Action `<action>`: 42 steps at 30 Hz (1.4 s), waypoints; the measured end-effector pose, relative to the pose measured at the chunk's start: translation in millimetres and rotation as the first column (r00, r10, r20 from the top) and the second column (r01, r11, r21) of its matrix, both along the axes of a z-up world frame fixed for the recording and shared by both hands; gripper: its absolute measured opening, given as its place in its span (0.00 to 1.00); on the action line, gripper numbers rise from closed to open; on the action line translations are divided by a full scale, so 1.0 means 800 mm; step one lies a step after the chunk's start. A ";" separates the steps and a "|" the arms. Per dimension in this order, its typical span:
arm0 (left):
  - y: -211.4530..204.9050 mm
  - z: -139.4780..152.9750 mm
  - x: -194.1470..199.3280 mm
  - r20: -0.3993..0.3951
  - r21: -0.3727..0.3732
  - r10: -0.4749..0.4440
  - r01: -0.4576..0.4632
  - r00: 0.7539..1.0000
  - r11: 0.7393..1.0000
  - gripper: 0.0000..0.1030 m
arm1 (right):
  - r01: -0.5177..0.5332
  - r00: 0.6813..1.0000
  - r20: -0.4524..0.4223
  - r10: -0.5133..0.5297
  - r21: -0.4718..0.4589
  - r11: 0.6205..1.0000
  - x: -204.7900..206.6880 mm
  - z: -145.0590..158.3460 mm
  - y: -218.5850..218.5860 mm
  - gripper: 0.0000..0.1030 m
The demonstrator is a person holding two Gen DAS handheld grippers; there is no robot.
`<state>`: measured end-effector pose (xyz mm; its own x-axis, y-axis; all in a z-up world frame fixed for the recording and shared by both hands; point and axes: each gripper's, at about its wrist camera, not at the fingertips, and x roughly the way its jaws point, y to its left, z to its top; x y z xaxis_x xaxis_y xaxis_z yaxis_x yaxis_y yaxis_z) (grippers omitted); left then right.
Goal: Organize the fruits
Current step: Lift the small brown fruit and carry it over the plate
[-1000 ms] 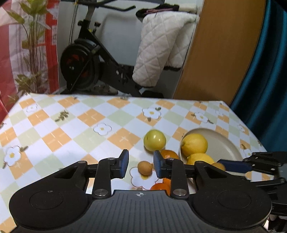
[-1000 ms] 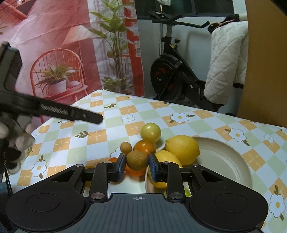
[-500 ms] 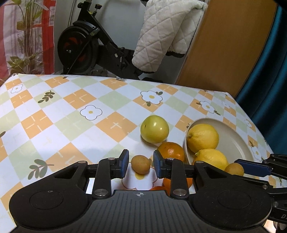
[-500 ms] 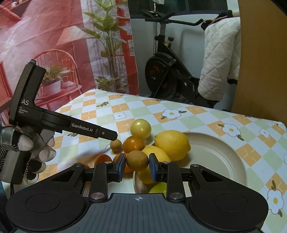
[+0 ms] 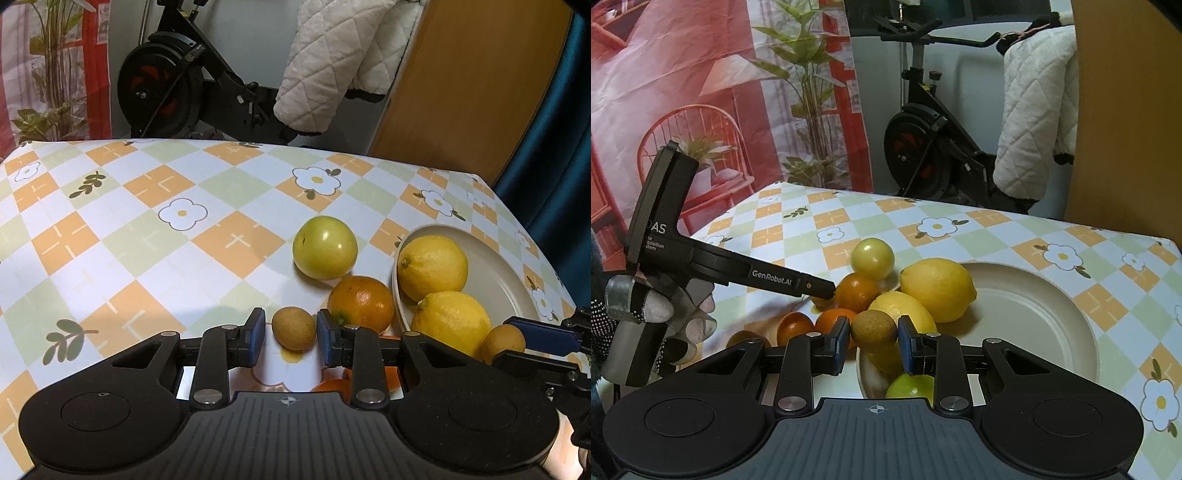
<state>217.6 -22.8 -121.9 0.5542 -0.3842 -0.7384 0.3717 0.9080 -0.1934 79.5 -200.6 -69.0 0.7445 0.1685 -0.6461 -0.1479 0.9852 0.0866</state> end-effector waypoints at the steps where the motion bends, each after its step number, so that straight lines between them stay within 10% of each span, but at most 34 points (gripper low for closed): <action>1: 0.000 -0.001 0.000 -0.003 0.002 -0.003 0.003 1.000 1.000 0.31 | 0.000 1.000 -0.001 0.000 0.000 1.000 0.000 0.000 -0.001 0.25; 22: 0.010 0.059 -0.038 0.125 -0.029 -0.006 0.010 0.992 1.000 0.27 | 0.056 0.996 0.064 -0.056 -0.012 0.998 -0.008 0.018 -0.016 0.25; 42: -0.089 0.094 -0.058 0.196 -0.053 -0.156 0.169 0.968 0.984 0.27 | 0.178 0.981 0.087 -0.174 -0.049 0.983 0.006 0.026 -0.097 0.25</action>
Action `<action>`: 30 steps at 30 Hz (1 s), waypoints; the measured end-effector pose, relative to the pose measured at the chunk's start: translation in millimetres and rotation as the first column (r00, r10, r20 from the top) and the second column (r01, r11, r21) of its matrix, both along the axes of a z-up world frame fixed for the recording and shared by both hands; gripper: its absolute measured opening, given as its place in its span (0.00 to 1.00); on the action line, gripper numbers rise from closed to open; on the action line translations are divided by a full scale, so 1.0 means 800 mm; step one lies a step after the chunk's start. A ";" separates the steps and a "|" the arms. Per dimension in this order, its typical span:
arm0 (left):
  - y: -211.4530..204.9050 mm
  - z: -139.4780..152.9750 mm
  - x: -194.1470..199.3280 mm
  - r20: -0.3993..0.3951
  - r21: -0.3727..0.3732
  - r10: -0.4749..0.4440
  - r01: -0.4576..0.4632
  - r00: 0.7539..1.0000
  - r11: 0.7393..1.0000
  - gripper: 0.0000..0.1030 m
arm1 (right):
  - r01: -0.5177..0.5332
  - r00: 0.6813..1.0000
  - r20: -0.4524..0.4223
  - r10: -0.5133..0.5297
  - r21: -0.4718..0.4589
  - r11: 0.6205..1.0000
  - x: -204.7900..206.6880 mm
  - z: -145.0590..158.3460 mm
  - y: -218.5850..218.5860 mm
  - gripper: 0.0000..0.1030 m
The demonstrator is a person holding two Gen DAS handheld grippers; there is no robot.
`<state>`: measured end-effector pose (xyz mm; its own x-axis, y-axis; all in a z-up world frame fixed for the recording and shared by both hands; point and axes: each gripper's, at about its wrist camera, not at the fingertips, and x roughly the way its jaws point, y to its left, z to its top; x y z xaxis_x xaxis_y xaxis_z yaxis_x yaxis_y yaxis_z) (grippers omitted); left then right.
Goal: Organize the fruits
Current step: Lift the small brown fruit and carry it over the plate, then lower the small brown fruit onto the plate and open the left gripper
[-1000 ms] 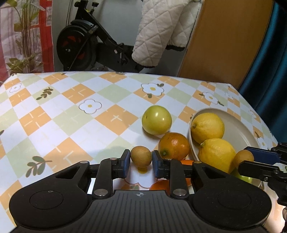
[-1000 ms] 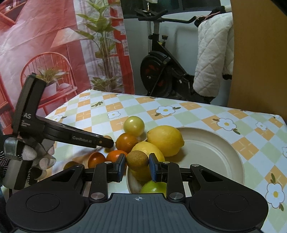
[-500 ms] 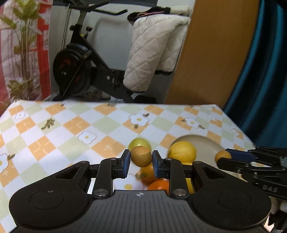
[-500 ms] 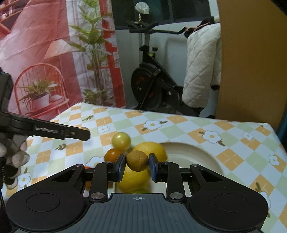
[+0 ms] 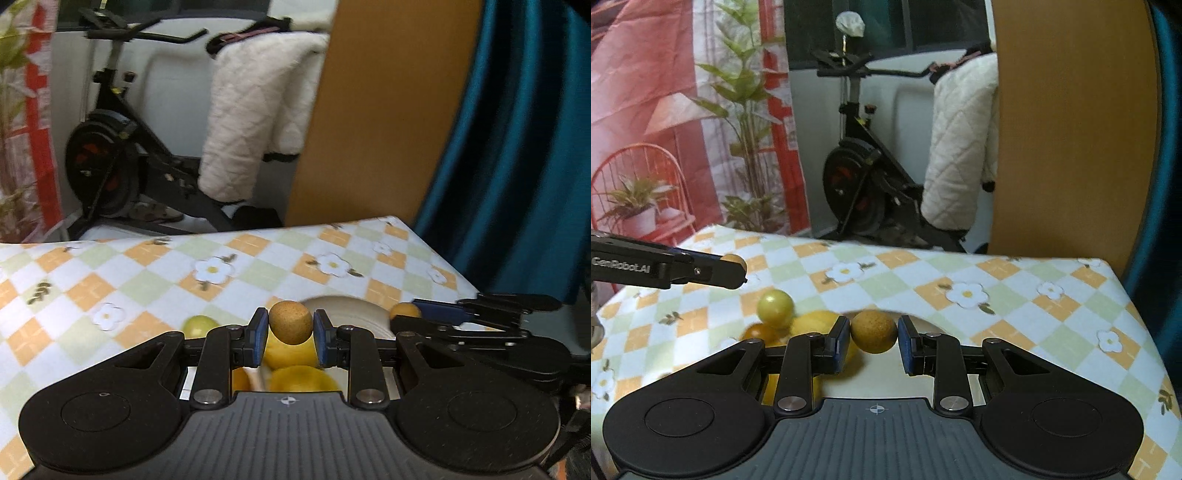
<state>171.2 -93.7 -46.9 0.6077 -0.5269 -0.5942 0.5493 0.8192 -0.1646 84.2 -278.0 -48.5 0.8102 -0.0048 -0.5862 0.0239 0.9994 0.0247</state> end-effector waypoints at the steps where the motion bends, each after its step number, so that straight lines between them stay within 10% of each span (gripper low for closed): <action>1: -0.008 -0.003 0.000 -0.004 0.006 -0.013 0.013 1.000 1.000 0.27 | 0.001 1.000 -0.010 -0.001 -0.001 1.000 0.000 -0.004 -0.003 0.25; 30: -0.088 -0.074 0.027 -0.187 0.093 -0.098 0.117 0.977 0.989 0.27 | -0.003 0.991 -0.133 0.002 -0.006 1.000 0.029 -0.068 -0.054 0.25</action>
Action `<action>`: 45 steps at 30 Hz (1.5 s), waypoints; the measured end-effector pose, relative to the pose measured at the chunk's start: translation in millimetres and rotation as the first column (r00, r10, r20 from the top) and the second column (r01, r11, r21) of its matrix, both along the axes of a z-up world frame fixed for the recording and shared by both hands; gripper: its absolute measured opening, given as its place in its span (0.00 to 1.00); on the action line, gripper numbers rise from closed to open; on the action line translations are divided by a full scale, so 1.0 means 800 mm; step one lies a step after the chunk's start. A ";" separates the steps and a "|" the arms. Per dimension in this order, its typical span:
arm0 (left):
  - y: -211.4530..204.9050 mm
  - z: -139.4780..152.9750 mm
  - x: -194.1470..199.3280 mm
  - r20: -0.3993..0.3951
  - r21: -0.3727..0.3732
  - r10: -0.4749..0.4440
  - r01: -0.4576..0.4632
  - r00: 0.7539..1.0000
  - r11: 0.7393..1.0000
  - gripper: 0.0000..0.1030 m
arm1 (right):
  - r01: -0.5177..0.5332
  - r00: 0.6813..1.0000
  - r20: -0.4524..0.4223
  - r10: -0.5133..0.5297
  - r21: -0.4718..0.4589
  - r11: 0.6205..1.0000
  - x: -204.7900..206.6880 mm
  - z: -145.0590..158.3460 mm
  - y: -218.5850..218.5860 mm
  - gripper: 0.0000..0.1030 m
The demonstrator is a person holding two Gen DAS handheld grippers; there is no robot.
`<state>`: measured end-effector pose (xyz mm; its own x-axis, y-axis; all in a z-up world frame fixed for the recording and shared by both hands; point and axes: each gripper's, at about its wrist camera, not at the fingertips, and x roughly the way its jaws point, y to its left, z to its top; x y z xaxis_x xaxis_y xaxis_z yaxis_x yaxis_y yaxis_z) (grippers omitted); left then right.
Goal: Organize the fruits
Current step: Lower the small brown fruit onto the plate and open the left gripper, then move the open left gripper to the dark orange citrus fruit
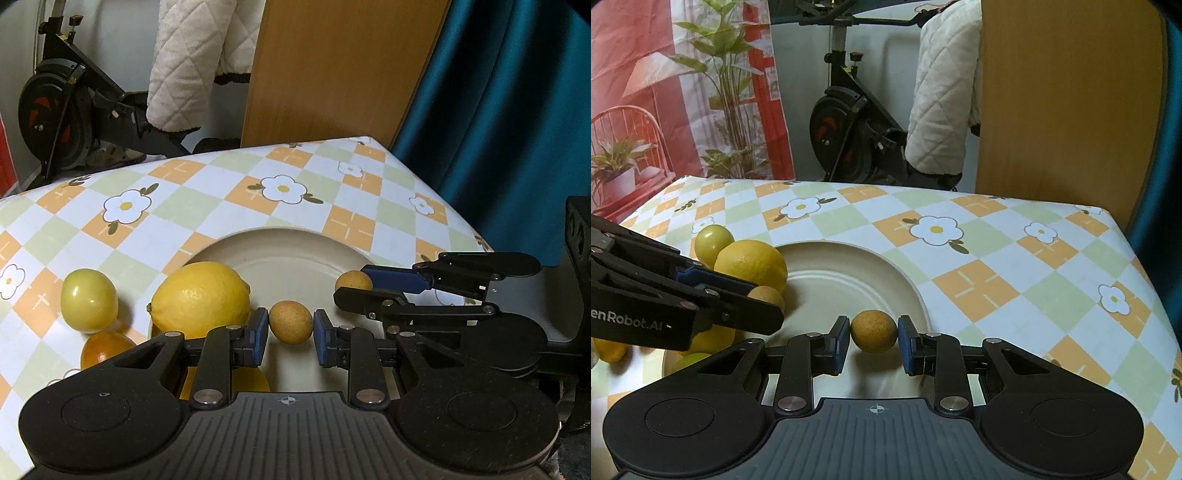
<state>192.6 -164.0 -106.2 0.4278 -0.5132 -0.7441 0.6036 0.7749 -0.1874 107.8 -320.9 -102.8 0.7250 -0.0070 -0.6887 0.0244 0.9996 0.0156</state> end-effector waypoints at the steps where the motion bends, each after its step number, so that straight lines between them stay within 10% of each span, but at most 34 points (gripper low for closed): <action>1: -0.001 -0.001 0.000 -0.001 0.004 0.000 0.000 1.000 1.000 0.27 | 0.001 1.000 0.000 -0.001 0.001 1.000 0.000 -0.001 -0.001 0.25; 29: 0.007 0.015 -0.007 0.034 -0.012 0.013 -0.013 0.999 1.000 0.27 | 0.032 0.999 0.012 -0.032 0.002 0.999 -0.018 0.013 0.005 0.28; 45: 0.119 0.056 -0.020 0.104 -0.046 0.145 -0.140 0.984 0.989 0.27 | -0.043 0.998 0.054 0.041 0.029 0.999 -0.032 0.044 0.071 0.28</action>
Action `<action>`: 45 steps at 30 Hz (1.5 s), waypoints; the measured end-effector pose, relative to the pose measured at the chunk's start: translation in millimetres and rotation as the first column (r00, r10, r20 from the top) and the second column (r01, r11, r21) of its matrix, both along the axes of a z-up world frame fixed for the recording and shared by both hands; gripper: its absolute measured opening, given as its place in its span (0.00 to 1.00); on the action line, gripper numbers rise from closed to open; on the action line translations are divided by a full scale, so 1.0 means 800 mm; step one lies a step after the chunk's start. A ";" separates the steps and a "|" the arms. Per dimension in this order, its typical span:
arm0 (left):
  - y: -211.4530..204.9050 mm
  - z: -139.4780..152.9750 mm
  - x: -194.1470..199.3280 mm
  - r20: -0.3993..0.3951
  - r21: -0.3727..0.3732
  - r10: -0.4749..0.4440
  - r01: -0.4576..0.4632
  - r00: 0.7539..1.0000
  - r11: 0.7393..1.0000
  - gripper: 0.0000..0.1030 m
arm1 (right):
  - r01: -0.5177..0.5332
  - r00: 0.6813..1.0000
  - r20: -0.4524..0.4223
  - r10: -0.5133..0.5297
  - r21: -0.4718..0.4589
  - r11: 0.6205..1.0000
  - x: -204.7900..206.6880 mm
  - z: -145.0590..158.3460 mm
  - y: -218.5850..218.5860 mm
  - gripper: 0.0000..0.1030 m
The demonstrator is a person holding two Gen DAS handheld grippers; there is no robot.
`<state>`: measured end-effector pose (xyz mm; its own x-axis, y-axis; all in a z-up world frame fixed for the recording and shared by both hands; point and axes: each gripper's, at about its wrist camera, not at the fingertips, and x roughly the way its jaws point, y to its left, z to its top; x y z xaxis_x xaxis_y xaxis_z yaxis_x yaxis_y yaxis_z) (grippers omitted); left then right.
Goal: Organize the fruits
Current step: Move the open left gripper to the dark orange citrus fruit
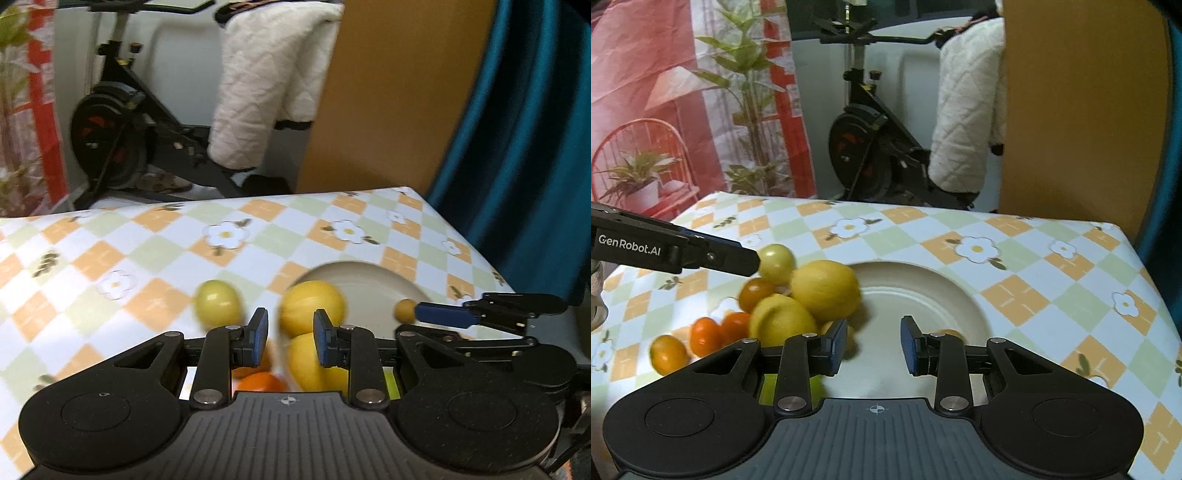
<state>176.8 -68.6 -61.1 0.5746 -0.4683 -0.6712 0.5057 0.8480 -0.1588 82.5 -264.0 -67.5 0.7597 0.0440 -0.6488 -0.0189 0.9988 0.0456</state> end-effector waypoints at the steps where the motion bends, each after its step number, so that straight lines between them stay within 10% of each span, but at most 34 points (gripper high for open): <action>1: 0.009 0.001 0.000 0.002 0.002 0.011 -0.011 1.000 1.000 0.27 | -0.008 1.000 0.001 0.008 0.001 1.000 0.001 0.001 0.006 0.28; 45: 0.140 -0.030 -0.057 -0.083 -0.088 0.106 -0.113 0.991 0.990 0.27 | -0.187 0.978 -0.083 0.194 0.082 0.979 0.002 -0.022 0.169 0.30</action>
